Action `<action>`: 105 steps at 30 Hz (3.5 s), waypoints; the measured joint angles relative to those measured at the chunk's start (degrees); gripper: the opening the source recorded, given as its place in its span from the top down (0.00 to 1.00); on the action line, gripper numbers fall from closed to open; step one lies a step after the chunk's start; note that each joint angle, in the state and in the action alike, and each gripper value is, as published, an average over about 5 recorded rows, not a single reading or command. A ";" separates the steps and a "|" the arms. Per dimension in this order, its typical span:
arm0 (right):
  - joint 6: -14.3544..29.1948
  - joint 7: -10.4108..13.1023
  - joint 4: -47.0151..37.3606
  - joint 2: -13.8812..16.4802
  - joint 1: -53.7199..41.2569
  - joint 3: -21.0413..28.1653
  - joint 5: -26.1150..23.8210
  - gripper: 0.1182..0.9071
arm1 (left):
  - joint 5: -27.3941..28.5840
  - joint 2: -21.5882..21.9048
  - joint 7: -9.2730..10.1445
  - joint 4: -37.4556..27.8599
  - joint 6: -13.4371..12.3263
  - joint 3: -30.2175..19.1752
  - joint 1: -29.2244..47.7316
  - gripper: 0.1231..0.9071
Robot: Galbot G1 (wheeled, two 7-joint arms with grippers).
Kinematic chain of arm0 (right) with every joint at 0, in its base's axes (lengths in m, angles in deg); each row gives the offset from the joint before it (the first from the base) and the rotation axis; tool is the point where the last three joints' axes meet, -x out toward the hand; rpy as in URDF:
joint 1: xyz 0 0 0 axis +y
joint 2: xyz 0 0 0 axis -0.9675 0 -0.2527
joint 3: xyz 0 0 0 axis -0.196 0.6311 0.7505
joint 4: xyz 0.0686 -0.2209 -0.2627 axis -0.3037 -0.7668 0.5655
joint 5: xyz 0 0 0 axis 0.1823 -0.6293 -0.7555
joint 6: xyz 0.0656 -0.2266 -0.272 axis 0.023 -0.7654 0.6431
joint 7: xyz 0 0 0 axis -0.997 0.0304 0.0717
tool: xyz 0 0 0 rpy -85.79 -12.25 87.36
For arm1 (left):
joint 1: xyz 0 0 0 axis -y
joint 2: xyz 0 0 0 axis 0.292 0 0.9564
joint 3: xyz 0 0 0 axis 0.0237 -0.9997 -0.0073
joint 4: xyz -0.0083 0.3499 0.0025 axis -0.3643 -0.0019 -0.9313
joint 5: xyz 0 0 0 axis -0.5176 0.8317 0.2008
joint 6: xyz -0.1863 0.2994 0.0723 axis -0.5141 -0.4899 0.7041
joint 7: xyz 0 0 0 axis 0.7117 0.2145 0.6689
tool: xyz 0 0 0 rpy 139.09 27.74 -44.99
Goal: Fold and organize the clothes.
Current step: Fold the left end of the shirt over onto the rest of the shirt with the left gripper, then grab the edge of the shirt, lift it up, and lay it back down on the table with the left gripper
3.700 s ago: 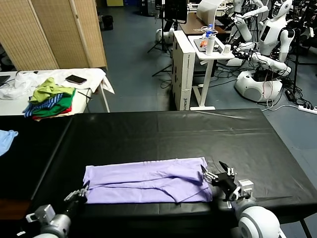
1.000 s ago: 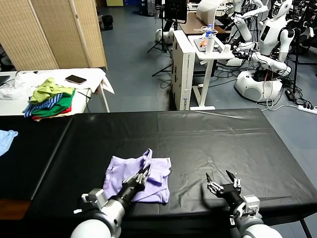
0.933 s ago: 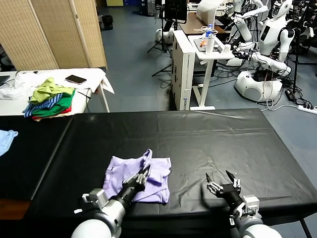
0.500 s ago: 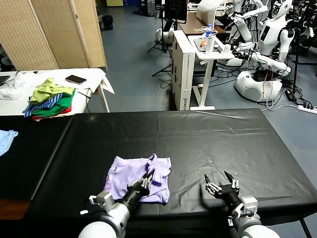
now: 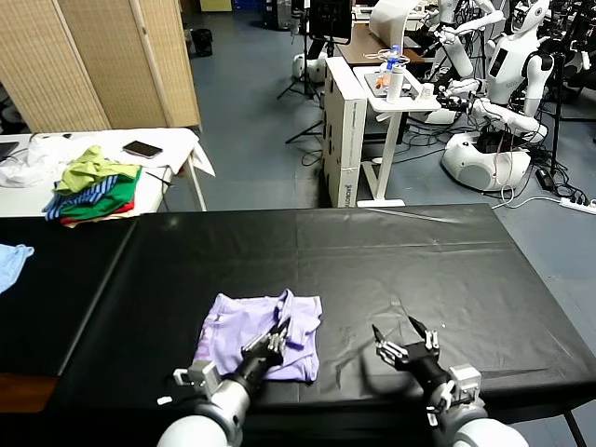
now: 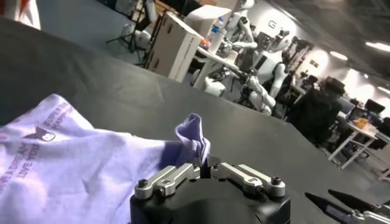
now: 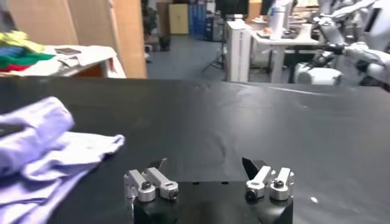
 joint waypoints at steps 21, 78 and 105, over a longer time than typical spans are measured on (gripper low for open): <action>-4.77 3.40 -5.87 2.33 -18.17 17.87 8.85 0.00 | 6.69 4.68 -1.71 3.19 -6.21 11.23 -3.28 0.00; -2.34 3.39 -0.04 -0.58 -10.27 10.86 7.04 0.00 | 16.40 4.66 2.50 -11.79 -5.79 13.03 4.40 0.00; -1.04 2.82 2.07 -0.64 -6.55 8.73 5.88 0.00 | -1.05 2.22 -9.20 -7.30 -12.43 18.76 -3.29 0.00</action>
